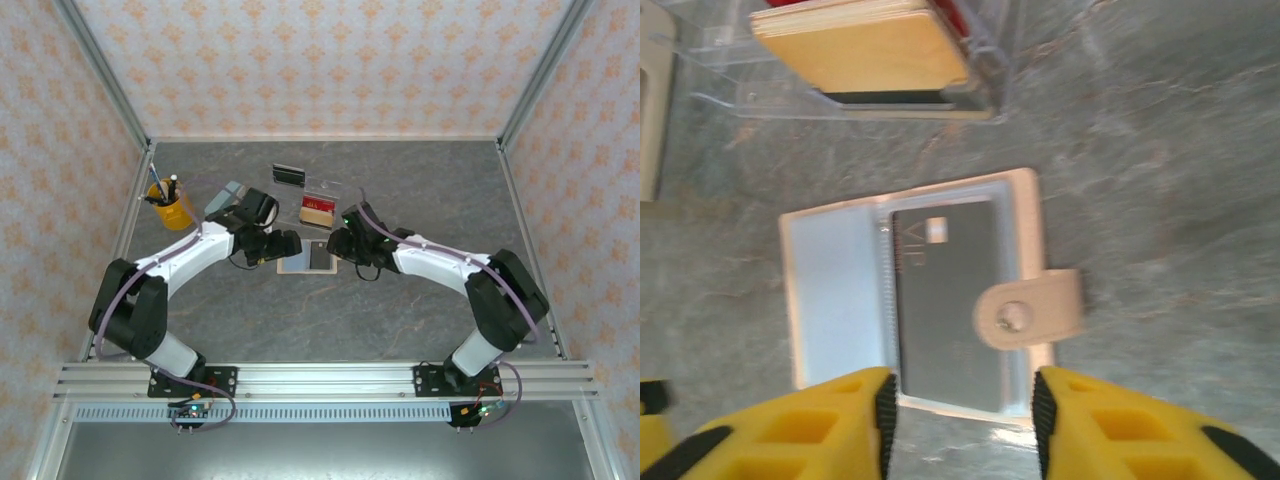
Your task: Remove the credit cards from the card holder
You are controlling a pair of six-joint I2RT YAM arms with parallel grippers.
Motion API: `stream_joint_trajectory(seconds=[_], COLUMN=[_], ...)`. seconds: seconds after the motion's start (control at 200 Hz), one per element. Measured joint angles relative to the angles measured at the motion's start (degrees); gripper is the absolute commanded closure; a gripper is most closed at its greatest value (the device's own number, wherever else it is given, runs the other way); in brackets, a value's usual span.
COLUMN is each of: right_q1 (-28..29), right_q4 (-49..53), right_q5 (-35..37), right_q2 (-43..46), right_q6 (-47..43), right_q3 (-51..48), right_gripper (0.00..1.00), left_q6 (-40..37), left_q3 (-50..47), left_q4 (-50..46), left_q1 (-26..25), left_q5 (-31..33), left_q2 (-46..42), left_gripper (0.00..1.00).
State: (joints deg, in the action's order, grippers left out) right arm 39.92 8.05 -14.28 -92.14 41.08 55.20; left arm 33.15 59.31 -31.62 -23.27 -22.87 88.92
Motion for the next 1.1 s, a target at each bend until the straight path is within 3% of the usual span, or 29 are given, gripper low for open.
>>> stream_joint_trajectory(seconds=[0.325,0.791,1.101], right_q1=[1.9,1.9,1.9], right_q4=[-4.2,3.6,7.4], right_q5=[-0.9,4.4,7.0], right_q2=[-7.7,-11.5,-13.7], right_q6=[4.4,1.2,0.4], right_q3=[0.7,9.3,11.0], right_gripper=[0.87,0.87,0.87], left_q6=[3.6,4.4,4.5], left_q3=[3.0,4.9,6.1], left_q4=[5.7,8.3,9.4], left_q1=[-0.8,-0.8,-0.8], left_q5=[-5.0,-8.5,-10.7], left_q2=[8.6,12.3,15.3], left_gripper=[0.65,0.76,0.78])
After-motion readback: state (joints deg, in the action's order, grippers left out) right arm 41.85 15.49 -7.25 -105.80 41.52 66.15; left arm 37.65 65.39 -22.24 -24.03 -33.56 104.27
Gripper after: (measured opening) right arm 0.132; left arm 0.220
